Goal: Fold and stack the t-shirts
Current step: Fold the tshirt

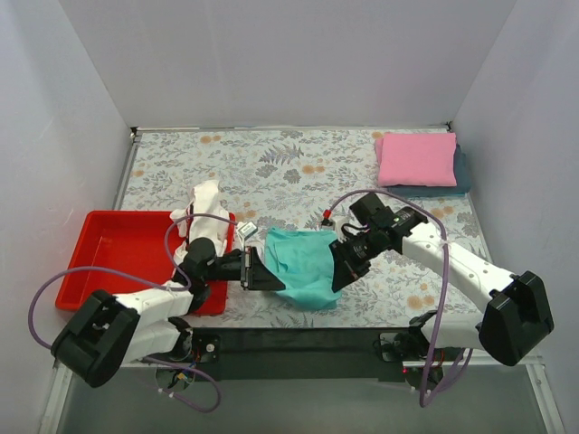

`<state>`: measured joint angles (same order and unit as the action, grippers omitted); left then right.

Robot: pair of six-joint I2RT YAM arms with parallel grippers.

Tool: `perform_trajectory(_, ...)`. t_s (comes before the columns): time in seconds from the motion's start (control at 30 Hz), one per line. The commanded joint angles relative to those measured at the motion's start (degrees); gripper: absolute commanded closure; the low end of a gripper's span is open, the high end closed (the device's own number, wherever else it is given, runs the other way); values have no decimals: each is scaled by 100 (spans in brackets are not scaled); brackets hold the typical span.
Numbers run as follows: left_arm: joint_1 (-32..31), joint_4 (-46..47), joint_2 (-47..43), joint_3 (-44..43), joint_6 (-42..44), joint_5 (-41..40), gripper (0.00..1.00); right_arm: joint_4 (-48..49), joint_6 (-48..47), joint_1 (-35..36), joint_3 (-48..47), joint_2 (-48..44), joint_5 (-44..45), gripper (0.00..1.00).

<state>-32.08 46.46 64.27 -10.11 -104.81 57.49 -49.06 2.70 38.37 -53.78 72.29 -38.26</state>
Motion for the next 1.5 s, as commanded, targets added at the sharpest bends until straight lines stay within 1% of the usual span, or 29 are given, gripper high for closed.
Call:
perform_trajectory(0.0, 192, 1362, 374, -26, -293, -63, 100, 431, -34, -364, -221, -31, -111, 99)
perform_trajectory(0.07, 254, 1838, 761, -26, -591, -10, 100, 800, 72, -392, -177, -22, -41, 99)
perform_trajectory(0.1, 280, 2215, 893, -61, -654, -2, 100, 897, 108, -392, -125, -5, -50, 99)
perform_trajectory(0.17, 316, 2594, 1393, -166, -724, -1, 100, 1265, 257, -383, -54, 100, 29, 99)
perform_trajectory(0.2, 316, 2657, 1395, -193, -716, 7, 100, 1267, 257, -392, -54, 101, 64, 99)
perform_trajectory(0.23, 316, 2684, 1639, -289, -681, 25, 100, 1485, 371, -392, 33, 92, 125, 99)
perform_trajectory(0.3, 316, 2623, 1860, -386, -576, 165, 100, 1575, 424, -383, 104, 118, 117, 99)
perform_trajectory(0.37, 316, 2544, 2054, -457, -566, 314, 100, 1461, 494, -383, 175, 127, 230, 99)
perform_trajectory(0.43, 316, 2246, 1923, -422, -470, 394, 100, 1233, 547, -304, 253, 23, 240, 99)
perform_trajectory(0.47, 325, 1932, 1809, -378, -409, 429, 100, 1154, 582, -243, 271, -48, 258, 99)
perform_trajectory(0.53, 316, 1386, 1274, -386, -138, 394, 100, 829, 670, -50, 280, -224, 179, 99)
perform_trajectory(0.57, 325, 731, 1046, -456, -40, 411, 100, 715, 697, 3, 272, -277, 135, 99)
perform_trajectory(0.6, 325, 298, 522, -535, 109, 420, 100, 505, 758, 108, 271, -399, 91, 99)
perform_trajectory(0.63, 316, -263, 255, -640, 641, 394, 100, 424, 793, 153, 271, -452, -14, 99)
perform_trajectory(0.67, 325, -1626, -8, -911, 951, 351, 100, 319, 828, 188, 254, -514, -67, 99)
perform_trajectory(0.7, 307, -2388, -472, -1105, 1380, 176, 100, 118, 872, 267, 245, -610, -102, 99)
perform_trajectory(0.73, 316, -3066, -651, -1255, 1872, 96, 100, 3, 873, 294, 228, -646, -164, 99)
perform_trajectory(0.77, 307, -3786, -783, -1344, 2007, 139, 100, -129, 873, 381, 158, -672, -173, 99)
perform_trajectory(0.83, 307, -4397, -1004, -1642, 2184, 253, 100, -516, 846, 461, 79, -716, -103, 99)
perform_trajectory(0.87, 316, -4591, -1109, -1678, 2132, 340, 100, -735, 838, 539, 17, -734, -59, 99)
perform_trajectory(0.93, 307, -4619, -1180, -1635, 2053, 595, 100, -929, 803, 592, -10, -787, -67, 99)
perform_trajectory(1.03, 281, -5321, -1198, -1704, 2412, 885, 100, -1255, 741, 724, -45, -857, -111, 99)
perform_trajectory(1.07, 255, -5688, -1206, -1731, 2509, 947, 100, -1325, 732, 785, -45, -883, -138, 99)
perform_trajectory(1.1, 237, -5839, -1276, -1766, 2693, 983, 100, -1439, 715, 830, -54, -944, -181, 99)
perform_trajectory(1.17, 167, -6182, -1477, -1845, 2799, 1131, 100, -1571, 706, 935, -54, -1015, -304, 99)
perform_trajectory(1.23, 132, -6280, -1601, -1854, 2791, 1420, 100, -1633, 706, 1014, -54, -1094, -383, 99)
perform_trajectory(1.37, 105, -6342, -1882, -1793, 2703, 1589, 100, -1616, 636, 1295, -36, -1156, -629, 99)
perform_trajectory(1.47, 105, -6246, -1979, -1758, 2572, 1213, 100, -1354, 662, 1313, -159, -1068, -639, 99)
